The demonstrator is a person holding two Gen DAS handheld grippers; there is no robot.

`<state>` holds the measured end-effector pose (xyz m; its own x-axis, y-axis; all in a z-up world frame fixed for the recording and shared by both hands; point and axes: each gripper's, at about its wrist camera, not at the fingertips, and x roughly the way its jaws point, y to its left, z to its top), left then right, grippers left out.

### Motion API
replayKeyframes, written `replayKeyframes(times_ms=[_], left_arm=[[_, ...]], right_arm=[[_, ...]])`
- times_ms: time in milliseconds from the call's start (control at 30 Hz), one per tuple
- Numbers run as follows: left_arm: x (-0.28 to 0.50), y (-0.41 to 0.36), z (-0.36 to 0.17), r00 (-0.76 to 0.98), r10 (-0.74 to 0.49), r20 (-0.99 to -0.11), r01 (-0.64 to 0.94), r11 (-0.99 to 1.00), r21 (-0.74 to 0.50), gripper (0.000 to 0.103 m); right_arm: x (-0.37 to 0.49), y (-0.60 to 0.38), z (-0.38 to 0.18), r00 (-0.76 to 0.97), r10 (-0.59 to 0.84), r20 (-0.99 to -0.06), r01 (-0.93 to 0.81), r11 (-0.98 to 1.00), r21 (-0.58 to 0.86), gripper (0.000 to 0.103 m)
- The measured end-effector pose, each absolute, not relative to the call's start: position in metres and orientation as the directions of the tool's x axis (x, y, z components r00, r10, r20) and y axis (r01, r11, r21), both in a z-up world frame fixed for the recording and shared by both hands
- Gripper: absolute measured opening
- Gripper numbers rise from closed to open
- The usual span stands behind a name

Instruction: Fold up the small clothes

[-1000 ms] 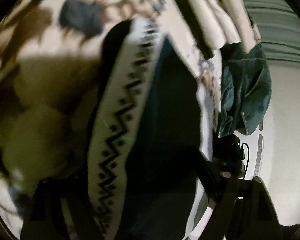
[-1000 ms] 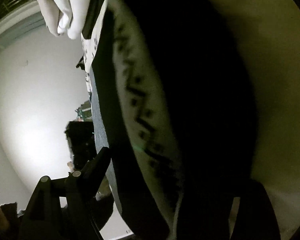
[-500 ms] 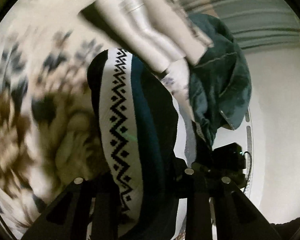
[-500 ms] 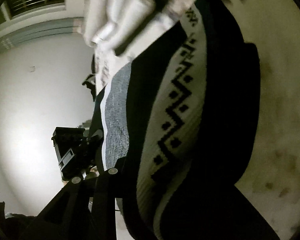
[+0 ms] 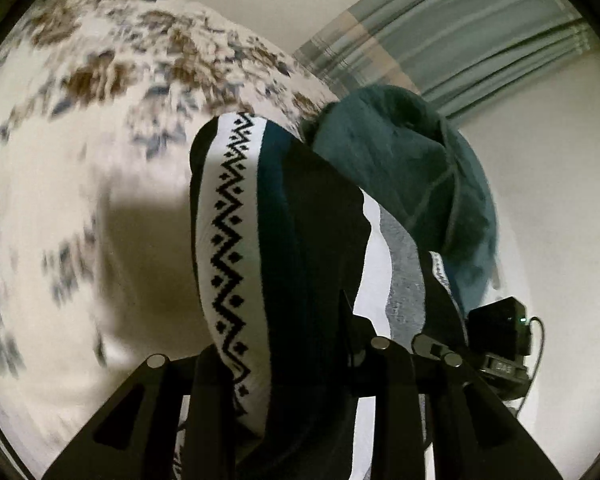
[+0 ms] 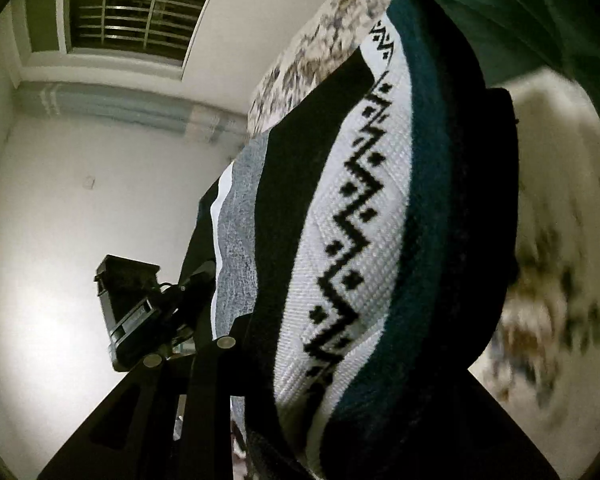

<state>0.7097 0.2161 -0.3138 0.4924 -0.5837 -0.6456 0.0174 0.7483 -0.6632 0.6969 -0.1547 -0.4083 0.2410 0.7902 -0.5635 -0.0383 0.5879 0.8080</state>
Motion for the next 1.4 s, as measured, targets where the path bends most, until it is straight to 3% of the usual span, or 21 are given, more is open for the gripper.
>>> replayKeyframes(times_ms=[267,367,433,500,567,633,667,767,833,1033,1400], left_arm=[[0.779,0.252,-0.391,0.370,-0.538,-0.757,-0.082,0.793,-0.604,0.028],[0.773,0.265,-0.408,0.359,-0.559,-0.748,-0.121,0.766,-0.631,0.030],[0.769,0.273,-0.406,0.371,-0.554,-0.745,-0.139,0.760,-0.635,0.036],[0.759,0.274,-0.398,0.399,-0.521,-0.755,-0.129,0.783,-0.609,0.038],[0.751,0.268,-0.388,0.412,-0.445,-0.795,-0.126,0.837,-0.533,0.048],[0.743,0.260,-0.379,0.431,-0.344,-0.834,-0.127,0.892,-0.434,0.082],[0.738,0.254,-0.374,0.440,-0.299,-0.847,-0.122,0.914,-0.386,0.085],[0.724,0.240,-0.359,0.459,-0.194,-0.867,-0.127,0.951,-0.281,0.086],[0.714,0.232,-0.352,0.474,-0.128,-0.871,-0.140,0.966,-0.218,0.100],[0.668,0.200,-0.320,0.551,0.024,-0.834,-0.169,0.982,-0.083,0.103],[0.572,0.144,-0.234,0.599,0.060,-0.799,-0.148,0.988,-0.037,0.103]], right_arm=[[0.774,-0.120,-0.473,0.192,0.710,-0.677,0.032,0.685,0.727,0.028],[0.781,-0.111,-0.481,0.160,0.672,-0.723,0.028,0.729,0.683,0.031],[0.792,-0.095,-0.471,0.146,0.617,-0.773,0.023,0.779,0.627,0.045],[0.798,-0.084,-0.455,0.160,0.546,-0.822,-0.001,0.833,0.553,0.050],[0.799,-0.088,-0.445,0.178,0.458,-0.871,-0.016,0.886,0.463,0.063],[0.792,-0.076,-0.432,0.217,0.334,-0.917,-0.051,0.942,0.331,0.065],[0.796,-0.067,-0.426,0.233,0.277,-0.932,-0.062,0.961,0.271,0.068],[0.792,-0.046,-0.403,0.286,0.149,-0.947,-0.071,0.988,0.134,0.090],[0.762,-0.058,-0.386,0.329,0.080,-0.941,-0.067,0.996,0.062,0.103],[0.703,-0.058,-0.339,0.467,-0.091,-0.880,-0.006,0.994,-0.105,0.103],[0.581,-0.082,-0.239,0.568,-0.169,-0.806,0.033,0.983,-0.183,0.103]])
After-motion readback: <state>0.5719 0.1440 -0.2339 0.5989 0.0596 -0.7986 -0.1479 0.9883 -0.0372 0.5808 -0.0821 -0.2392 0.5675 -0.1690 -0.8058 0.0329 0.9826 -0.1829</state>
